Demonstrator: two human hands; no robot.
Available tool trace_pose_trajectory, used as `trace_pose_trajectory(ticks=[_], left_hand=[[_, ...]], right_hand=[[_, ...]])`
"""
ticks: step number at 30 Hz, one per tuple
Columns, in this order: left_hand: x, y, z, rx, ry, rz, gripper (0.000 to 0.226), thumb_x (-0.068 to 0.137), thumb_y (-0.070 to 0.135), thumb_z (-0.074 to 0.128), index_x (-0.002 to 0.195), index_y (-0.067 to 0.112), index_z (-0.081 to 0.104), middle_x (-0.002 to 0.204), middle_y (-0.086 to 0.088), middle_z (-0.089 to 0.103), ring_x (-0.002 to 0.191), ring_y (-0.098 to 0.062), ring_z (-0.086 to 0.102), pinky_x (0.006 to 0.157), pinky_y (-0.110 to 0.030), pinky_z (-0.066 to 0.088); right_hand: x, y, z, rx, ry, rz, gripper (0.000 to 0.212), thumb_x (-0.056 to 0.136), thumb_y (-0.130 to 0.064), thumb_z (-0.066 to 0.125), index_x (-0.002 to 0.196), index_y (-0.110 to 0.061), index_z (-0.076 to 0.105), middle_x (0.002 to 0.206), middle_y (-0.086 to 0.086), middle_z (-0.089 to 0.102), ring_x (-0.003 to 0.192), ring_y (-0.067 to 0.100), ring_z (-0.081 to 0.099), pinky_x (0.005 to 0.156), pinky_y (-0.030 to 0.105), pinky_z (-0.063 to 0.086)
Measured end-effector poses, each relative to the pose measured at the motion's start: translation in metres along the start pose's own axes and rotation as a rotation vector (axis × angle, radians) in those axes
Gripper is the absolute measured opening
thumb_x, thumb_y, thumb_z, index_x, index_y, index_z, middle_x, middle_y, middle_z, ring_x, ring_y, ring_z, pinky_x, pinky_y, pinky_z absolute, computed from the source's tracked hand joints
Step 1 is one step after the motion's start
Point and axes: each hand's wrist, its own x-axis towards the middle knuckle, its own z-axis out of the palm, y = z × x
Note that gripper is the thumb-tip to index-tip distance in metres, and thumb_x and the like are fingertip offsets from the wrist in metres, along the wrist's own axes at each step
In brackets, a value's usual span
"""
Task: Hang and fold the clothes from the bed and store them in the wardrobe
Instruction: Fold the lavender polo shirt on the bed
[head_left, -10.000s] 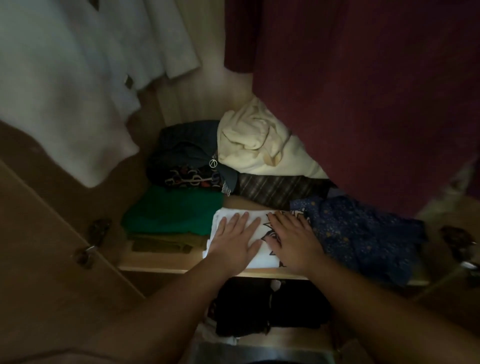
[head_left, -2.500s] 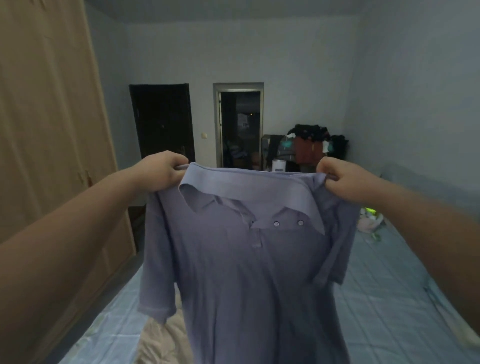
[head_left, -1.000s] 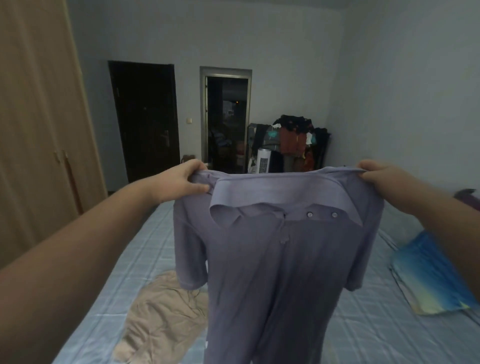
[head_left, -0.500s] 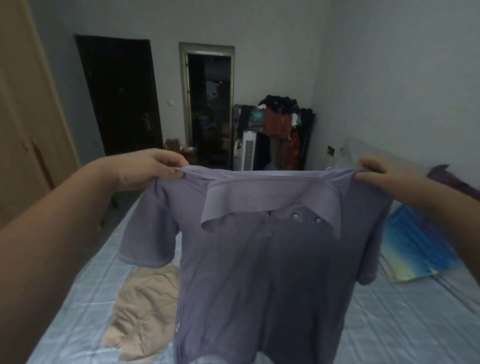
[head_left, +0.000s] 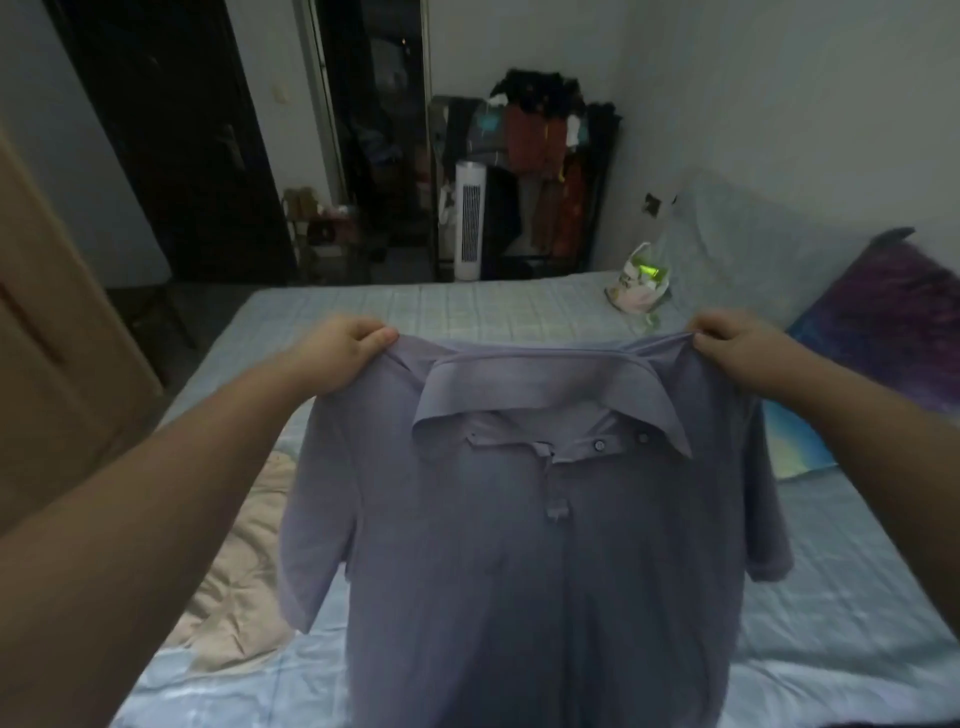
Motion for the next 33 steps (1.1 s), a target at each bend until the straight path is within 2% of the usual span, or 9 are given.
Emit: trace_pose_trajectory(ticks=[3,6,10,13,15,17,24,28,33], left_hand=[[0.040,-0.020,0.057,-0.094,-0.058,-0.065,0.032,0.105,0.037,0.047,0.096,0.018,0.072,0.096,-0.001,0.068,0.091,-0.020,0.061,0.078,-0.030,0.040],[0.080,-0.041,0.109,-0.178,-0.223,-0.116,0.021,0.095,0.041,0.065,0.092,0.022,0.073,0.093,0.004,0.072,0.084,-0.007,0.063,0.074,-0.021,0.047],[0.143,-0.067,0.172,-0.115,-0.363,-0.197,0.011,0.086,0.026,0.079,0.091,0.020,0.072,0.086,0.003,0.070,0.074,-0.005,0.061,0.073,-0.021,0.046],[0.192,-0.092,0.226,-0.084,-0.287,-0.263,0.011,0.090,0.020,0.074,0.082,0.015,0.068,0.075,0.000,0.062,0.070,-0.009,0.053,0.059,-0.012,0.038],[0.224,-0.113,0.264,-0.025,-0.215,-0.315,0.018,0.094,0.019,0.068,0.077,0.016,0.064,0.072,-0.002,0.057,0.071,-0.014,0.050,0.054,-0.015,0.034],[0.254,-0.135,0.304,0.029,-0.191,-0.376,0.016,0.097,0.020,0.062,0.082,0.014,0.066,0.082,-0.005,0.060,0.080,-0.017,0.051,0.061,-0.026,0.030],[0.338,-0.215,0.431,-0.030,-0.064,-0.621,0.019,0.098,0.009,0.053,0.103,-0.002,0.068,0.106,-0.022,0.066,0.100,-0.035,0.061,0.071,-0.026,0.034],[0.372,-0.257,0.498,0.102,-0.036,-0.616,0.016,0.101,0.023,0.046,0.097,0.018,0.061,0.107,-0.015,0.067,0.106,-0.036,0.060,0.082,-0.037,0.039],[0.397,-0.296,0.554,0.425,0.016,-0.535,0.024,0.102,0.028,0.039,0.104,0.014,0.058,0.108,-0.014,0.058,0.106,-0.036,0.050,0.081,-0.044,0.030]], right_hand=[[0.036,0.052,0.055,0.005,-0.090,0.082,0.012,0.099,-0.009,0.046,0.095,-0.009,0.057,0.102,0.011,0.056,0.099,0.024,0.050,0.077,0.030,0.030],[0.083,0.110,0.112,0.029,-0.166,0.139,0.018,0.098,-0.009,0.046,0.085,-0.018,0.054,0.109,0.020,0.062,0.103,0.031,0.055,0.084,0.037,0.038],[0.140,0.172,0.181,0.028,-0.283,0.246,0.018,0.098,-0.009,0.045,0.100,-0.002,0.062,0.115,0.024,0.062,0.107,0.035,0.056,0.077,0.033,0.032],[0.178,0.209,0.237,0.047,-0.338,0.235,0.018,0.098,-0.017,0.045,0.097,-0.007,0.060,0.111,0.026,0.062,0.103,0.037,0.058,0.076,0.033,0.033],[0.203,0.231,0.278,0.063,-0.356,0.219,0.025,0.095,-0.025,0.044,0.096,-0.006,0.060,0.104,0.028,0.063,0.098,0.040,0.059,0.075,0.035,0.036],[0.225,0.246,0.319,0.073,-0.366,0.192,0.027,0.095,-0.024,0.043,0.095,-0.003,0.060,0.100,0.028,0.062,0.094,0.041,0.059,0.075,0.037,0.038],[0.284,0.292,0.459,-0.002,-0.277,0.178,0.021,0.090,-0.020,0.044,0.083,-0.008,0.059,0.086,0.020,0.060,0.079,0.036,0.057,0.071,0.038,0.039],[0.306,0.325,0.522,-0.148,-0.225,0.182,0.022,0.087,-0.017,0.046,0.090,-0.004,0.064,0.094,0.025,0.063,0.090,0.046,0.061,0.078,0.048,0.047],[0.327,0.357,0.582,-0.259,-0.103,0.133,0.028,0.085,-0.023,0.041,0.093,-0.006,0.061,0.097,0.023,0.060,0.092,0.046,0.057,0.080,0.050,0.042]])
